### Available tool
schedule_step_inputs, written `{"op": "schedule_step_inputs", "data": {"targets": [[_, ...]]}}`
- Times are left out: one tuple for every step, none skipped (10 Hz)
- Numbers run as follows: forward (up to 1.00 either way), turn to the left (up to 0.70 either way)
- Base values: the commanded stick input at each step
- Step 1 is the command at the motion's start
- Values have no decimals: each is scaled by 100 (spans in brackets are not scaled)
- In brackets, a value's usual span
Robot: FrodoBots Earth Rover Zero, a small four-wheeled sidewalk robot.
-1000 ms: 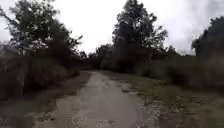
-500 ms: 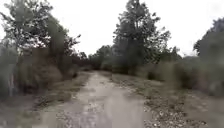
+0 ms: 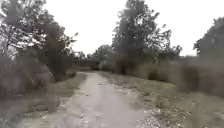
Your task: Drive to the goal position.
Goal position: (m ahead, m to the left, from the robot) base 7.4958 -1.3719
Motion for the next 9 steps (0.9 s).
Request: {"op": "schedule_step_inputs", "data": {"targets": [[70,19],[70,35],[70,1],[70,0],[70,0],[70,0],[70,0],[70,0],[70,0]]}}
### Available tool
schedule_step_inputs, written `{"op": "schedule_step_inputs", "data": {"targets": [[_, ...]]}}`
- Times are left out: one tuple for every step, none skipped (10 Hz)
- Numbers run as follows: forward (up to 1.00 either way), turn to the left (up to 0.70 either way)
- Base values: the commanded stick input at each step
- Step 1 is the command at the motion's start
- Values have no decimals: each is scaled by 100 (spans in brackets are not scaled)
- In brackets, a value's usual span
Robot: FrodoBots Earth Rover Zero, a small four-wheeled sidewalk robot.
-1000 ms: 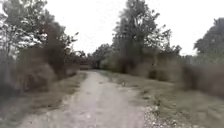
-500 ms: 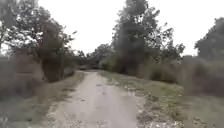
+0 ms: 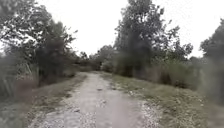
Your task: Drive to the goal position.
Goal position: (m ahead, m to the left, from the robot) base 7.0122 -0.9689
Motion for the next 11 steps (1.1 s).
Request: {"op": "schedule_step_inputs", "data": {"targets": [[70,0],[70,0],[70,0],[70,0],[70,0],[70,0],[70,0],[70,0],[70,14],[70,35],[70,35]]}}
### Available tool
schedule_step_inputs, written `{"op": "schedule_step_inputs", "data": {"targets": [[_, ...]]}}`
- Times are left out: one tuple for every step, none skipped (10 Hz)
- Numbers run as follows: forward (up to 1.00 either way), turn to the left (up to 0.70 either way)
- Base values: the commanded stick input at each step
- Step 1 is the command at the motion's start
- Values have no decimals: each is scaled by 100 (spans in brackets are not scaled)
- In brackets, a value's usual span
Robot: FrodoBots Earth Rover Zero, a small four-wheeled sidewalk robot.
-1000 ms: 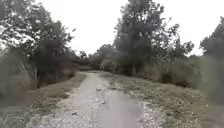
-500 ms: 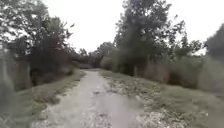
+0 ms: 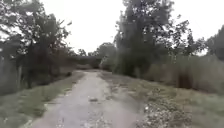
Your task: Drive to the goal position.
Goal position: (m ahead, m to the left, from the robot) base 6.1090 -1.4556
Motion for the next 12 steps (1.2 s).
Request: {"op": "schedule_step_inputs", "data": {"targets": [[70,11],[70,0],[70,0],[70,0],[70,0],[70,0],[70,0],[70,0],[70,0],[70,0],[70,0],[70,0]]}}
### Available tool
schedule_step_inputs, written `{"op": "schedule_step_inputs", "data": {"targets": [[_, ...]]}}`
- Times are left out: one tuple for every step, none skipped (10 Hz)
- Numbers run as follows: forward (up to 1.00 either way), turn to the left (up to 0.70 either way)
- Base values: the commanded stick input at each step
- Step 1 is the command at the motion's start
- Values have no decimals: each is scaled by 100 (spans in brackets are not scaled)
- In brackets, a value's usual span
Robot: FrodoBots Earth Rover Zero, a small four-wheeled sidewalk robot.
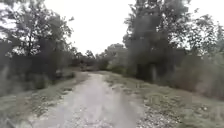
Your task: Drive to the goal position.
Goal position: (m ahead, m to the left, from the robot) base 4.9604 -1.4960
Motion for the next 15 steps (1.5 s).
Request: {"op": "schedule_step_inputs", "data": {"targets": [[70,0],[70,0],[70,0],[70,0],[70,14],[70,31],[70,10],[70,0],[70,0],[70,0],[70,0],[70,0],[70,0],[70,0],[70,0]]}}
